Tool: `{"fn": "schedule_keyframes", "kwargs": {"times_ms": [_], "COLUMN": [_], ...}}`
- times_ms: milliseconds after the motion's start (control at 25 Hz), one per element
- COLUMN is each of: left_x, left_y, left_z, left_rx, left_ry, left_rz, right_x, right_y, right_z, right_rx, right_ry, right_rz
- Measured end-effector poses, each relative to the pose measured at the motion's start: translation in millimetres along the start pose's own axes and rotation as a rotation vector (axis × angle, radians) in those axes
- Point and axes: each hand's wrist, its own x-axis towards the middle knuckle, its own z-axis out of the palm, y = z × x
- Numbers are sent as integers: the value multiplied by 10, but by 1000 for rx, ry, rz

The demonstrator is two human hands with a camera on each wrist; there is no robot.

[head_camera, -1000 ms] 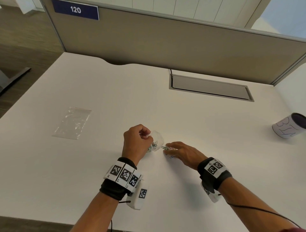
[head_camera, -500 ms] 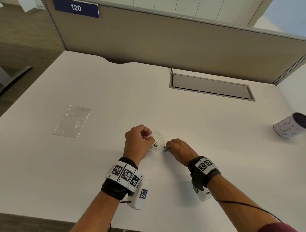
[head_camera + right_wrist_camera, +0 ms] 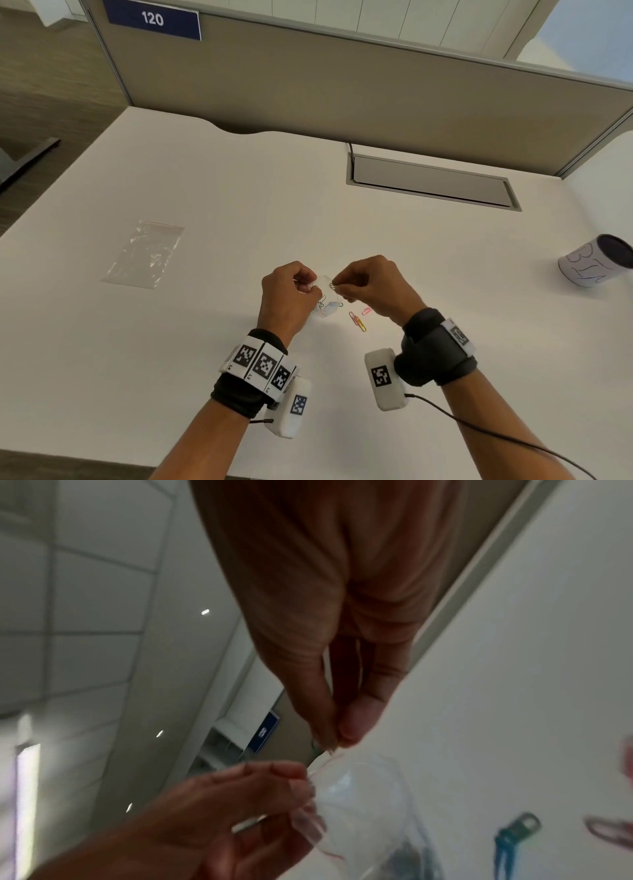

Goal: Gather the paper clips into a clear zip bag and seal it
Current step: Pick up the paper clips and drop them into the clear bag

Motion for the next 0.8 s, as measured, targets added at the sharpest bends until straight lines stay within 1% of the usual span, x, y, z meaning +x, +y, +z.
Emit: {"fn": "schedule_keyframes", "kwargs": {"times_ms": [80,120,160,240,280,320,360,400,440,480,520,680,800], "left_x": [-9,-11,-9,11,18,28,31,29,27,24,22,32,27], "left_y": [14,13,11,-9,-25,-39,-55,-69,-78,-80,-78,-61,-61], "left_z": [10,9,-1,-40,-67,-88,-102,-110,-114,-106,-94,-51,-46], "left_rx": [-3,-5,-9,-19,-27,-35,-40,-41,-38,-36,-34,-37,-37], "left_ry": [-7,-7,-3,19,33,44,50,55,57,54,50,40,37], "left_rz": [0,-3,-6,-6,0,10,17,20,21,22,24,27,29], "right_x": [67,91,99,73,52,24,-19,-68,-120,-157,-173,-116,-97], "right_y": [-108,-113,-102,-3,115,267,439,601,734,847,910,971,998], "right_z": [71,105,113,44,10,-14,2,61,149,248,340,545,576], "right_rx": [-155,-167,-145,-100,-114,-156,-217,-271,-296,-294,-289,-290,-329], "right_ry": [-97,-92,-51,125,204,238,214,151,92,69,84,231,249], "right_rz": [-23,-37,-49,-59,-35,21,102,181,229,252,257,211,217]}}
